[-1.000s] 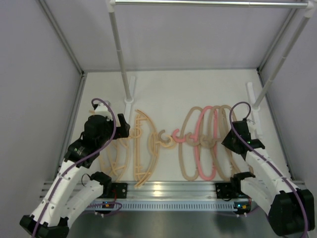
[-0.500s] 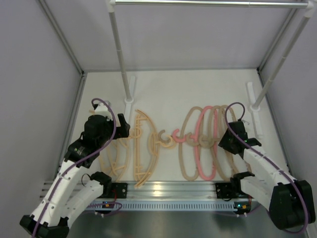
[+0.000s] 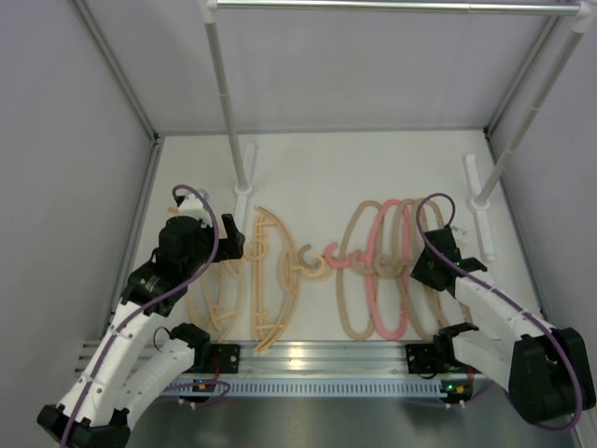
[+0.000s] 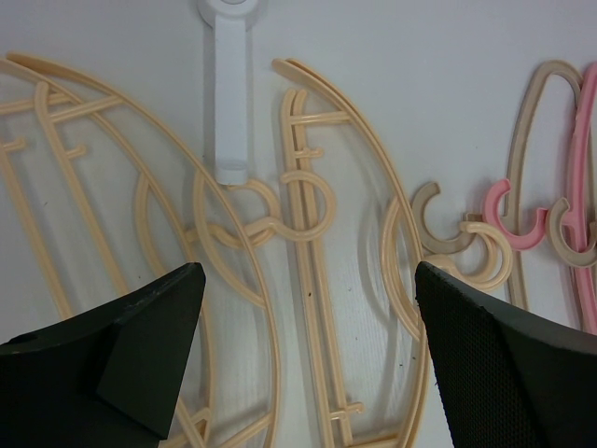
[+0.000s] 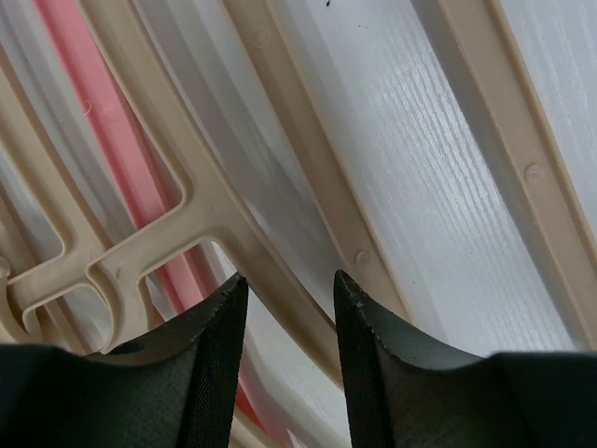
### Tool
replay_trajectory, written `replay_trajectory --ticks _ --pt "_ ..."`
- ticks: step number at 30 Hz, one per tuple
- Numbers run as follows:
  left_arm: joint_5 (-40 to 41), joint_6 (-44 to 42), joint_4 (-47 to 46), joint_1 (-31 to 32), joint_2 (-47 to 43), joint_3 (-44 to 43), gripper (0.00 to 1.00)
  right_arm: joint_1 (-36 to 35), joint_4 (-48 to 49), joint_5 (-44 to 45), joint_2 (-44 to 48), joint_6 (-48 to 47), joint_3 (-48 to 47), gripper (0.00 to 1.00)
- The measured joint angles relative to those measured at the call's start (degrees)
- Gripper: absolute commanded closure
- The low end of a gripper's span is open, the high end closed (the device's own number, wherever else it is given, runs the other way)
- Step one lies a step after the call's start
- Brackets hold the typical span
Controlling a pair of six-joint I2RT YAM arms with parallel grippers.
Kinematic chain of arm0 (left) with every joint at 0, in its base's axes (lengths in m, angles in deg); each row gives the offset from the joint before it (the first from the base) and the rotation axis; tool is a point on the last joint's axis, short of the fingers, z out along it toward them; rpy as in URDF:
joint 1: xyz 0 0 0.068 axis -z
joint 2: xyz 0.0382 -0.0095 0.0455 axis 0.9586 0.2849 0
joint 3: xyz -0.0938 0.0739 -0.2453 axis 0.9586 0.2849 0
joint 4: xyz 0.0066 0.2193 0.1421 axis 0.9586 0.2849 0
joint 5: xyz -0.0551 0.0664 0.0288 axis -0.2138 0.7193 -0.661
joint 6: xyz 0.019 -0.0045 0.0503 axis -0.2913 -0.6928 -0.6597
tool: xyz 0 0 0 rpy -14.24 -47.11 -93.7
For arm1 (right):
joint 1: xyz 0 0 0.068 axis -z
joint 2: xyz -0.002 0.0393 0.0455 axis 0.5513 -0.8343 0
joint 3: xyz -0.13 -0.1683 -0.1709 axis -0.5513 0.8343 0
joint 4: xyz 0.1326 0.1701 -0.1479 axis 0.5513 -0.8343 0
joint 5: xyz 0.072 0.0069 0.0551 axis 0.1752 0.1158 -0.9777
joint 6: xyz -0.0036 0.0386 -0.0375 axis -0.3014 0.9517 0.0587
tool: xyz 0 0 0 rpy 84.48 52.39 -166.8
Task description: Organize the hangers
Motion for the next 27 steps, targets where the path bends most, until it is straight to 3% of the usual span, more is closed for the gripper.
replay_trajectory --ticks 17,27 --pt "0.0 0.0 0.0 0.0 0.0 0.0 0.02 -3.5 2.1 1.7 -3.8 -0.2 -0.5 0.66" --pt "0.0 0.0 0.0 0.0 0.0 0.0 0.02 -3.9 3.8 0.8 -6.4 -1.5 -1.6 0.81"
